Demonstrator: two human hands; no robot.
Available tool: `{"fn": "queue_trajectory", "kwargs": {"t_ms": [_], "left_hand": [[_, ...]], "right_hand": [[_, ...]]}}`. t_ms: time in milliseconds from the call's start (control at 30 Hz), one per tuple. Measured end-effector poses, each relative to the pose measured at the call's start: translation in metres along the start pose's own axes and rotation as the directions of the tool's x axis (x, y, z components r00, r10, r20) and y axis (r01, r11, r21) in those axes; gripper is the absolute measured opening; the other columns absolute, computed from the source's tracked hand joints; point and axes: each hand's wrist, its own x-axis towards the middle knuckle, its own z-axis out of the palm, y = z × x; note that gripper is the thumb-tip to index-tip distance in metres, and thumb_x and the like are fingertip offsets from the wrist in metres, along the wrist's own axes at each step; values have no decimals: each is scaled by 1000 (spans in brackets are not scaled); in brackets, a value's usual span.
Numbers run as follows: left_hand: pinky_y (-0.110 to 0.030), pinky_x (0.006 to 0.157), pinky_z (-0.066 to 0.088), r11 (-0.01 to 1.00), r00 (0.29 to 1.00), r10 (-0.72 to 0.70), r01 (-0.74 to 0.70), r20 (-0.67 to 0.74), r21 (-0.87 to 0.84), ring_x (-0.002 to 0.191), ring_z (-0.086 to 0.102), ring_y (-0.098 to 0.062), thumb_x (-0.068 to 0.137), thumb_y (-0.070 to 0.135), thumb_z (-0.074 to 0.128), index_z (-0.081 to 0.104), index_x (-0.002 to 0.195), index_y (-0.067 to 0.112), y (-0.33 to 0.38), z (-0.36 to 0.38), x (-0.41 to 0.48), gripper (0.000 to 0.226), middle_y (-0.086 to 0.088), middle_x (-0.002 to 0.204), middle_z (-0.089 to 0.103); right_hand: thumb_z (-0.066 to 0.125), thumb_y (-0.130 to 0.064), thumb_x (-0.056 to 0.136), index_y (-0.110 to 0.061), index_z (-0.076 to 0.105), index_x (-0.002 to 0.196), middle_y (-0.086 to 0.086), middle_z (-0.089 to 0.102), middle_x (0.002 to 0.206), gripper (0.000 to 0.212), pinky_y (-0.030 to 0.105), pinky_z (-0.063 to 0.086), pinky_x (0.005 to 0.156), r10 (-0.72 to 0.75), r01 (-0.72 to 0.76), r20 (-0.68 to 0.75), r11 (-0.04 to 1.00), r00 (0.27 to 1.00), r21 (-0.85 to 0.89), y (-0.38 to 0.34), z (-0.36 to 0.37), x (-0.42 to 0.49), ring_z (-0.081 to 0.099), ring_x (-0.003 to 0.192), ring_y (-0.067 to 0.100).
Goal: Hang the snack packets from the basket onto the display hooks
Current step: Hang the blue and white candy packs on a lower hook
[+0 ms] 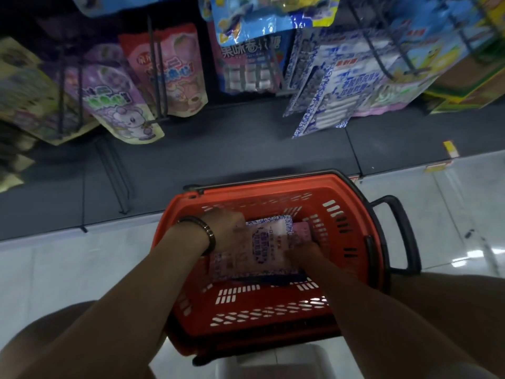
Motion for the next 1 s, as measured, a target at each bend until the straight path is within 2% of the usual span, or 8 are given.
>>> {"fn": "queue_trajectory", "kwargs": {"t_ms": [167, 267, 367, 533, 700, 800, 867, 1000], "left_hand": [[-40, 94, 55, 998, 999, -39, 40, 23, -43, 104, 69, -31, 93, 65, 40, 72, 109, 14, -13, 9, -1, 62, -9, 114, 73], [-37, 80, 51, 997, 998, -62, 61, -17, -45, 87, 64, -28, 100, 50, 55, 66, 96, 22, -33, 26, 4, 30, -11, 104, 73], [-38, 92, 53, 992, 994, -72, 62, -87, -106, 103, 66, -26, 94, 47, 70, 68, 117, 22, -46, 39, -2, 34, -4, 117, 71], [-37, 111, 48, 964, 965, -72, 2, -251, -268, 132, 59, -20, 72, 52, 87, 53, 145, 30, -43, 46, -34, 84, 4, 146, 60], [-35, 110, 51, 769, 866, 12, -328, -500, -548, 130, 63, -3, 63, 59, 97, 58, 143, 37, -20, 32, -83, 92, 21, 140, 67], [-31, 103, 57, 648, 831, 46, -447, -554, -617, 124, 68, -8, 75, 27, 97, 57, 142, 28, 1, 27, -123, 78, 12, 135, 72], [-36, 101, 60, 575, 815, 41, -492, -577, -654, 118, 73, -15, 81, 13, 91, 65, 133, 20, 13, 30, -141, 58, 5, 127, 77], [-40, 99, 61, 441, 738, -63, -583, -672, -682, 113, 76, -18, 88, 10, 83, 73, 123, 14, 39, 38, -168, 37, 2, 120, 80]], "right_hand": [[55, -4, 106, -15, 67, 124, 18, 70, 127, 24, 39, 62, 80, -206, 188, 106, 970, 973, 157, -1, 2, -16, 69, 105, 30], [54, -4, 108, -11, 66, 126, 22, 71, 131, 22, 36, 65, 78, -367, 319, 175, 914, 914, 250, -2, -14, -38, 74, 107, 30], [56, -8, 107, 7, 61, 133, 32, 69, 127, 30, 46, 64, 91, -504, 470, 241, 862, 829, 188, -12, -39, -56, 73, 110, 37], [63, -20, 103, -27, 65, 136, 3, 71, 139, 34, 59, 46, 116, -603, 669, 375, 740, 704, -65, -44, -89, -93, 64, 133, 30], [63, -18, 106, -17, 59, 146, 2, 68, 144, 41, 49, 45, 120, -697, 810, 477, 584, 535, -55, -104, -142, -206, 62, 137, 24], [61, -18, 108, -25, 62, 139, -5, 68, 142, 31, 29, 50, 113, -679, 845, 542, 522, 495, -118, -123, -167, -271, 67, 126, 4], [59, -14, 109, -16, 63, 138, -1, 70, 141, 29, 31, 50, 113, -701, 889, 581, 450, 413, -89, -129, -175, -302, 67, 130, 12], [74, -24, 100, -14, 74, 106, -8, 80, 102, 12, 30, 55, 85, -897, 926, 231, 372, 376, -62, -129, -178, -326, 74, 94, 5]]}}
